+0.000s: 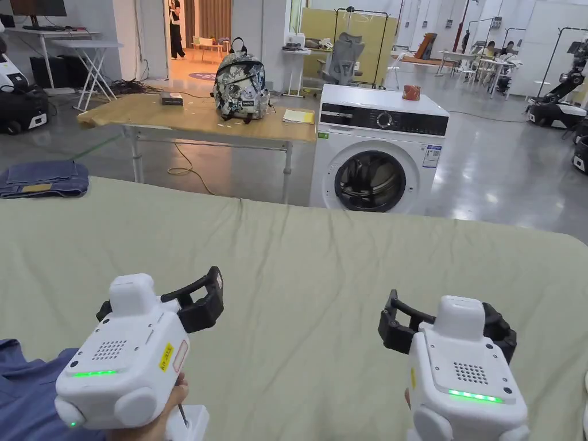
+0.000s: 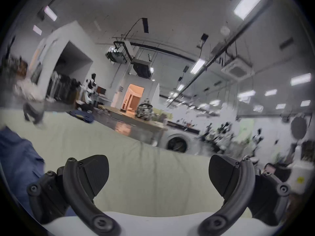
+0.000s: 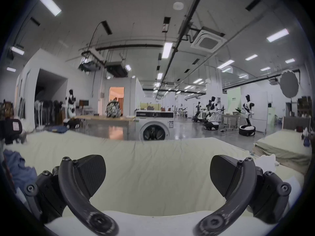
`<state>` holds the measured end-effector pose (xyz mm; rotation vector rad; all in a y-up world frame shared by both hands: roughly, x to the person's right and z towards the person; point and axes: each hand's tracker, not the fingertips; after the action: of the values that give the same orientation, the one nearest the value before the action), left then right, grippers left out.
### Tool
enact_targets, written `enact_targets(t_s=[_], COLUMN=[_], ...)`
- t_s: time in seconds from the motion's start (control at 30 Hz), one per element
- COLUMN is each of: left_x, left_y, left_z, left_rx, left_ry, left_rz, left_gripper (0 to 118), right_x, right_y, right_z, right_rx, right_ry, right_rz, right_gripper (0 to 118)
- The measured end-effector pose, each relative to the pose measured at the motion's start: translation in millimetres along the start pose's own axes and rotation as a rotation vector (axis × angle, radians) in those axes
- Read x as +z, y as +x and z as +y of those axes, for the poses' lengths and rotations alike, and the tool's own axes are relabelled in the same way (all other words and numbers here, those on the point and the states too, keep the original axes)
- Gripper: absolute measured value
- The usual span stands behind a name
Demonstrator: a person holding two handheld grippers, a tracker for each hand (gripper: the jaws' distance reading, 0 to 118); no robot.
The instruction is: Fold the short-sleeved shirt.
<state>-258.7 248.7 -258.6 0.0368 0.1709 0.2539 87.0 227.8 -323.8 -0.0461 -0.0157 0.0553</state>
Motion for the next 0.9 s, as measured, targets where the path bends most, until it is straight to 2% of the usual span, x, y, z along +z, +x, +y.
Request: enact_targets(t_s=[0.13,0.3,0.47,0.9], left_x=[-5,3,-1,-1], left_y=[15,24,22,15], left_z=[-3,-9,-8,-5], left_rx=[-0.176,-0.285,-0.268,-0.263], left_ry=[-0.079,-0.041,-0.063,-0.098], left_rz=[0.093,0.088,0.1,0.091], left_gripper=[116,116,116,116], right_x=[2,3,4,4], right_y=[1,1,3,-1], right_z=[-3,-3,0,-4], right_rx=[0.006,-0.012,-0.038,0.081], right_ry=[-0.031,-0.017,-0.017,-0.067], right_rz=[0.049,-0.022,-0.012,0.025], right_gripper=[118,118,118,118])
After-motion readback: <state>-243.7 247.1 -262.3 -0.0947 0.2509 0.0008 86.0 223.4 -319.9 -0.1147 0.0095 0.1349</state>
